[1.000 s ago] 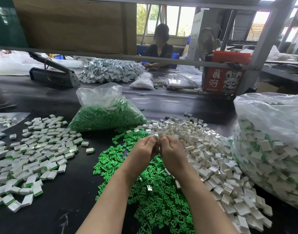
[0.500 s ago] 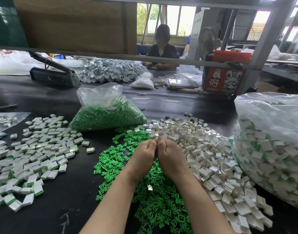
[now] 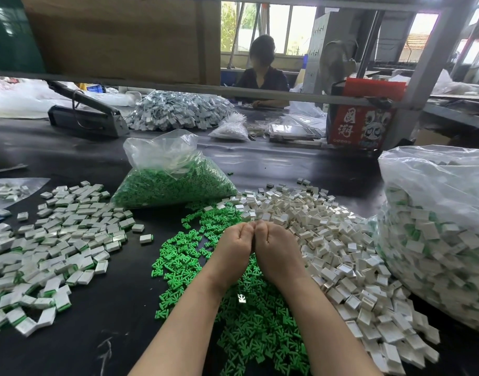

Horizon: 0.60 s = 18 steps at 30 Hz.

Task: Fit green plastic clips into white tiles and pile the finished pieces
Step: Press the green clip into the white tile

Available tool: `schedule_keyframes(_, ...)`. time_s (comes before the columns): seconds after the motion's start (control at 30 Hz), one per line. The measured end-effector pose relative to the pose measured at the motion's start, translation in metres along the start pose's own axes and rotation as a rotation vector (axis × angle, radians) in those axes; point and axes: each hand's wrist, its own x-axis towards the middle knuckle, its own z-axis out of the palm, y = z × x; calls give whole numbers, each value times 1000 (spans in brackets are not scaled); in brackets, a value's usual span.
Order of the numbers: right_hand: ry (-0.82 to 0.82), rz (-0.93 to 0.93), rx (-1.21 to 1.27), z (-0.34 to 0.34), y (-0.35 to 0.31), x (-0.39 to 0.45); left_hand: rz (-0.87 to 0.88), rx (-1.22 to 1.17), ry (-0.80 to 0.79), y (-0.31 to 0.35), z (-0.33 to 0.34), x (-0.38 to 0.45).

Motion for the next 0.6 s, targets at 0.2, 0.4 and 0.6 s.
schedule_keyframes(0.2, -59, 57, 158, -1, 0, 3, 6, -61, -34, 5, -4, -7)
schedule_keyframes(0.4, -108, 161, 554, -5, -2, 7, 3, -141, -64, 7, -7, -8)
schedule_keyframes(0.6, 13, 63, 219, -3, -8, 4, 29, -185, -42, 6, -2, -10)
